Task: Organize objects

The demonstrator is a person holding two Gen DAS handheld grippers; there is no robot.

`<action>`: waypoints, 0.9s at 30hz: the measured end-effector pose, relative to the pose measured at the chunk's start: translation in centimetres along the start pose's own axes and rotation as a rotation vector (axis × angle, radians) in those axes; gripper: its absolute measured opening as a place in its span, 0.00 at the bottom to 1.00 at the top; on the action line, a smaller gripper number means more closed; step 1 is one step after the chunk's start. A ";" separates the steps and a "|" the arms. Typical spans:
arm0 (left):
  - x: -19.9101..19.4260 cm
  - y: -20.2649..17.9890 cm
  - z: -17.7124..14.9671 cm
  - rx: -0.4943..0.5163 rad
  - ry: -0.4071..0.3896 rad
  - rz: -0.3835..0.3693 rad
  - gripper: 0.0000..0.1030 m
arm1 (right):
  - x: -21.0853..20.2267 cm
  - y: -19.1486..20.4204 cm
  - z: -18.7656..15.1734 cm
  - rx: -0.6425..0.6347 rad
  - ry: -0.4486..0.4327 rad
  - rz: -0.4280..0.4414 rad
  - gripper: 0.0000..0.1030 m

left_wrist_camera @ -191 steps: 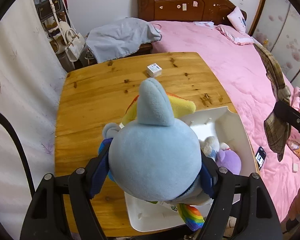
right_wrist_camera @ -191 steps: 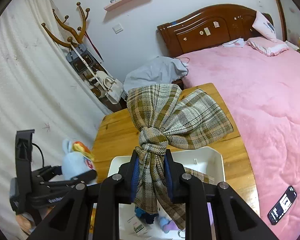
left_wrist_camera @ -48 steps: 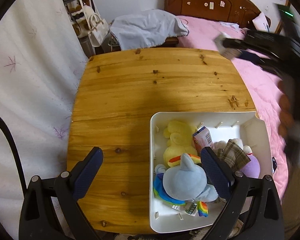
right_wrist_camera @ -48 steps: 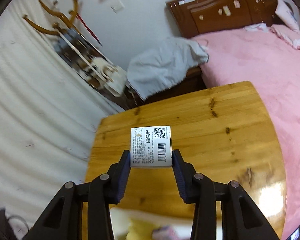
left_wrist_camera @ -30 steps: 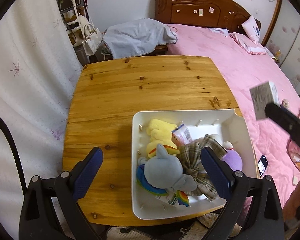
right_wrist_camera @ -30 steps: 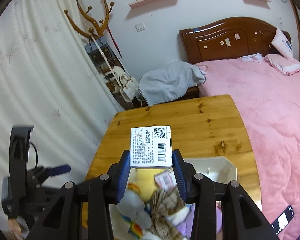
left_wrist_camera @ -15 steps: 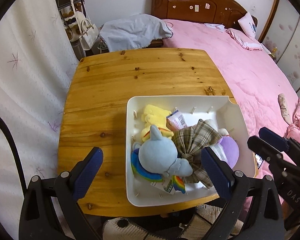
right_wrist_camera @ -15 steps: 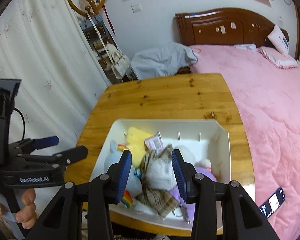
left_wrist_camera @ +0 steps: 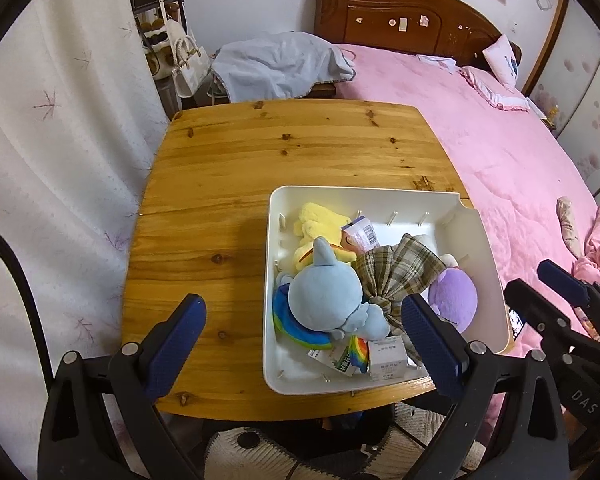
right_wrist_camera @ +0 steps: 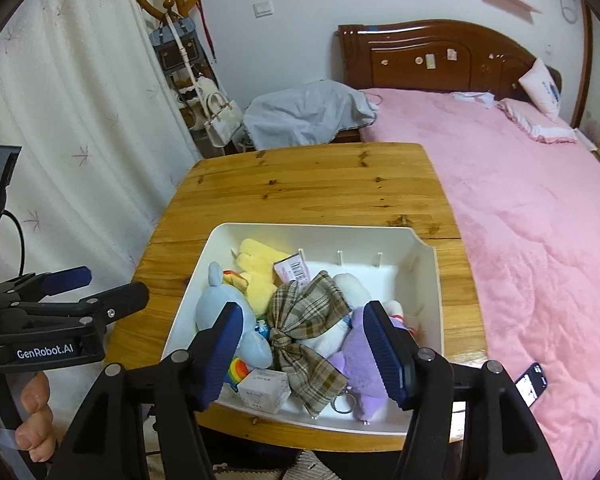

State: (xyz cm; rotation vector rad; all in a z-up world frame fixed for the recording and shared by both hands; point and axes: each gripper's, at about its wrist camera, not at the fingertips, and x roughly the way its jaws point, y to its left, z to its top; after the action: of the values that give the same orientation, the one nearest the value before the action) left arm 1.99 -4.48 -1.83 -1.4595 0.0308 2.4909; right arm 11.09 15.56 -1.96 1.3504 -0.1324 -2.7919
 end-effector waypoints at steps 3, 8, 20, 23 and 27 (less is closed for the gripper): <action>-0.6 0.1 0.0 0.001 -0.010 0.007 0.96 | -0.8 0.1 0.2 0.001 -0.012 -0.005 0.68; -1.2 0.2 -0.1 -0.002 -0.020 0.019 0.96 | -1.8 0.4 0.5 0.003 -0.011 0.012 0.68; -1.3 -0.4 0.0 0.009 -0.008 0.047 0.96 | -1.9 0.0 1.6 0.044 0.025 0.023 0.68; -1.1 -0.5 0.2 0.009 -0.004 0.047 0.96 | -1.8 -0.1 1.8 0.049 0.028 0.019 0.68; -0.7 -0.5 0.3 0.007 0.005 0.053 0.96 | -1.4 -0.1 1.9 0.048 0.034 0.019 0.68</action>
State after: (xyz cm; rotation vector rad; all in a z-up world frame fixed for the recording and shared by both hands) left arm 2.17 -4.06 -0.99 -1.4814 0.0796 2.5262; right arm 10.48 15.89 0.31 1.3983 -0.2106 -2.7662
